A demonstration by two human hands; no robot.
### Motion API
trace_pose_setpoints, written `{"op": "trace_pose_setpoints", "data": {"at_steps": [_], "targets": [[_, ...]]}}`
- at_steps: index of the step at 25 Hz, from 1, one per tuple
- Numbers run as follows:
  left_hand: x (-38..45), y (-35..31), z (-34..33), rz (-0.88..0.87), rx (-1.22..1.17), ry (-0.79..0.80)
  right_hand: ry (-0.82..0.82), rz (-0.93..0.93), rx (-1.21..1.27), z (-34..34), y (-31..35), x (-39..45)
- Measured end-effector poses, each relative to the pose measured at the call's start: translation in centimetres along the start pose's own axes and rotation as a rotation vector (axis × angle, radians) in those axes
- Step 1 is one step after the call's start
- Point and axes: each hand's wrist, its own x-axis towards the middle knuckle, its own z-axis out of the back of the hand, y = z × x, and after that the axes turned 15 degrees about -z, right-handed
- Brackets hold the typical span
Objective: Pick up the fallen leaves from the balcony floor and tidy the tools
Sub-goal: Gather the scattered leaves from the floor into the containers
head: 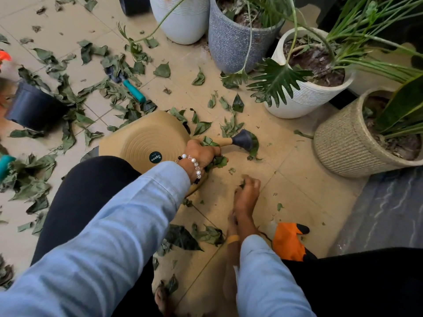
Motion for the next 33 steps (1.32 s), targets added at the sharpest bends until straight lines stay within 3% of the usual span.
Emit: {"op": "trace_pose_setpoints", "data": {"at_steps": [1,4,7,10,15,19,21,23,24,25,27,29,33], "targets": [[0.1,0.0,0.0,0.000,0.003,0.014,-0.043,-0.059,0.085,0.3,0.0,1.1],[-0.1,-0.4,0.2,0.040,-0.173,0.103,0.118,-0.060,-0.191,0.5,-0.7,3.7],[-0.5,-0.3,0.6,0.033,-0.140,0.168,0.023,0.037,-0.375,-0.4,-1.2,5.1],[-0.2,0.0,1.2,-0.013,-0.068,0.169,0.017,0.108,-0.127,-1.2,1.2,4.6],[0.6,0.8,1.7,0.014,0.019,0.126,0.159,0.374,-0.762,-4.3,2.0,3.1],[0.7,0.1,2.2,0.078,0.065,0.060,0.065,0.675,-0.842,-4.3,0.5,1.9],[0.5,-0.2,2.0,0.099,0.061,0.058,-0.013,0.593,-0.655,-3.6,0.2,2.8],[0.4,0.1,1.5,0.099,0.048,0.074,0.008,0.115,-0.178,-2.5,1.3,3.3],[0.3,0.2,1.2,0.100,0.034,0.083,0.123,-0.161,0.140,-1.8,2.3,3.6],[0.2,0.4,0.8,0.101,0.017,0.088,0.197,-0.307,0.392,-0.8,3.4,3.6],[0.0,0.7,-0.2,0.084,0.013,0.083,0.333,-0.320,0.724,1.0,5.7,2.7],[0.0,1.0,-1.6,0.034,0.017,0.071,0.422,-0.217,0.930,2.7,8.2,0.5],[0.1,1.5,-4.5,-0.016,0.067,0.053,0.350,-0.042,0.703,3.7,9.2,-3.8]]}}
